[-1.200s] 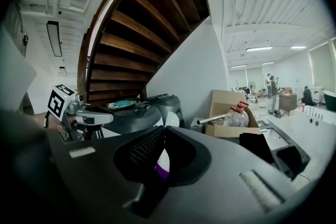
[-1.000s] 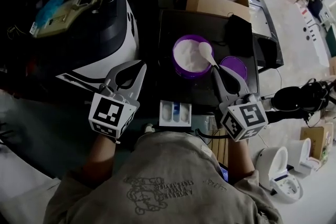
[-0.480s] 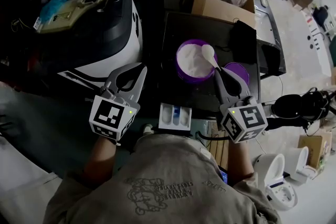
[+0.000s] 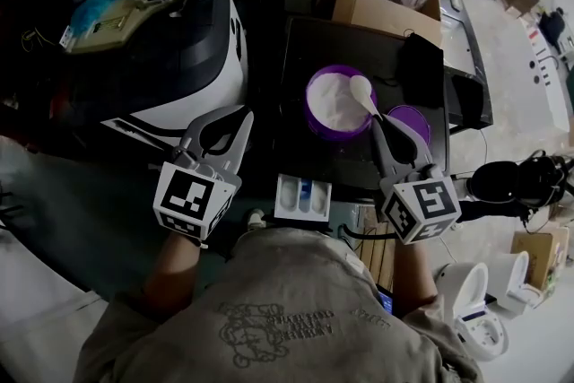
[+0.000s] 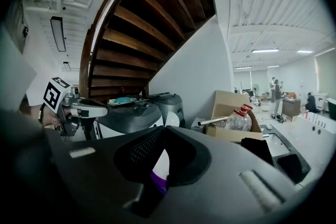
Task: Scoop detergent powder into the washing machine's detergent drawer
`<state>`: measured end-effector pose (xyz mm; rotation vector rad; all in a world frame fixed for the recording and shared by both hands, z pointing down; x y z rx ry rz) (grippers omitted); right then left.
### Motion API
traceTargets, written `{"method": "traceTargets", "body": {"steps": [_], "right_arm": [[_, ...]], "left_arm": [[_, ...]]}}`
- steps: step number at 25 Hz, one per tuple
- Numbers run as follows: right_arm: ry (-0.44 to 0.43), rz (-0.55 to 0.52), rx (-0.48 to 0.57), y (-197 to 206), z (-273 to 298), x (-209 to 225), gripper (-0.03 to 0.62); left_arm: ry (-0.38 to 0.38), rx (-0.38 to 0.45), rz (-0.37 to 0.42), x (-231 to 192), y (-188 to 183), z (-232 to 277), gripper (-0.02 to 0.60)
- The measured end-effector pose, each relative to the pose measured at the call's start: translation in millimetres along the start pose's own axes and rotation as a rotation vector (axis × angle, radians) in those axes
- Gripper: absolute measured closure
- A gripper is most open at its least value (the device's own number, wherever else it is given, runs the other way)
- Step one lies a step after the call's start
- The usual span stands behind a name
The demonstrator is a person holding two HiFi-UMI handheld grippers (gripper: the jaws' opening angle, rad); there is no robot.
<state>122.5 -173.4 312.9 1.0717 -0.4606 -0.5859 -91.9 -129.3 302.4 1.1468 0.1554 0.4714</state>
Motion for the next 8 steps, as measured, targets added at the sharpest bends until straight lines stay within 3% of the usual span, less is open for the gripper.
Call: {"method": "traceTargets", "body": {"steps": [8], "right_arm": [[0.003, -0.012, 0.001, -2.3, -1.2, -0.9, 0.563]], "left_arm": [[0.006, 0.001, 0.005, 2.2, -2.4, -3.6, 0.581]]}}
Point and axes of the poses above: the fingertips, and each gripper's own axes: z forward along the fingers, x to its right, y out of its underside, the point moved 2 cm from there along -z, backward along the fingers, and after that the axes turned 9 degrees about -x, right-handed, at the moved point
